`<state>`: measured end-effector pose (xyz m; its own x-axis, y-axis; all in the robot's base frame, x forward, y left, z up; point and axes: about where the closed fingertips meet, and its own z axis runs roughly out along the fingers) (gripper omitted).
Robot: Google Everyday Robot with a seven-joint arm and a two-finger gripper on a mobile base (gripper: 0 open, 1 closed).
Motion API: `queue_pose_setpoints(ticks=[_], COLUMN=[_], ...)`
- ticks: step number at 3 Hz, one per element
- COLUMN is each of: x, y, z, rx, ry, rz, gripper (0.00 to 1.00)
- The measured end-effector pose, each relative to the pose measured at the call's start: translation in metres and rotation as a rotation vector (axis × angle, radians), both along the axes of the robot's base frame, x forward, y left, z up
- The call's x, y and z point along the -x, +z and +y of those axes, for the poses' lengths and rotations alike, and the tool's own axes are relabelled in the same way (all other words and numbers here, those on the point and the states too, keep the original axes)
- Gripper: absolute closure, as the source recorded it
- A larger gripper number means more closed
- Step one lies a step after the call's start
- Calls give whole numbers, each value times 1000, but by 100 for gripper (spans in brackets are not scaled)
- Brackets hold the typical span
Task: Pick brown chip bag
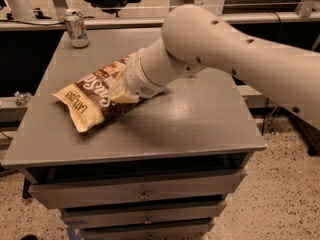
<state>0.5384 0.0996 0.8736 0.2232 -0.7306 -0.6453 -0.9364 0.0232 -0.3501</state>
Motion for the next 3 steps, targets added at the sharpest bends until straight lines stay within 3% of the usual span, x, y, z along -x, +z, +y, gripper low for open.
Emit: queue_pose_setpoints(ticks=[3], x=[-16], y=[79], z=[14], rx=[-120], ry=[-29], rz=[-57], gripper=[100])
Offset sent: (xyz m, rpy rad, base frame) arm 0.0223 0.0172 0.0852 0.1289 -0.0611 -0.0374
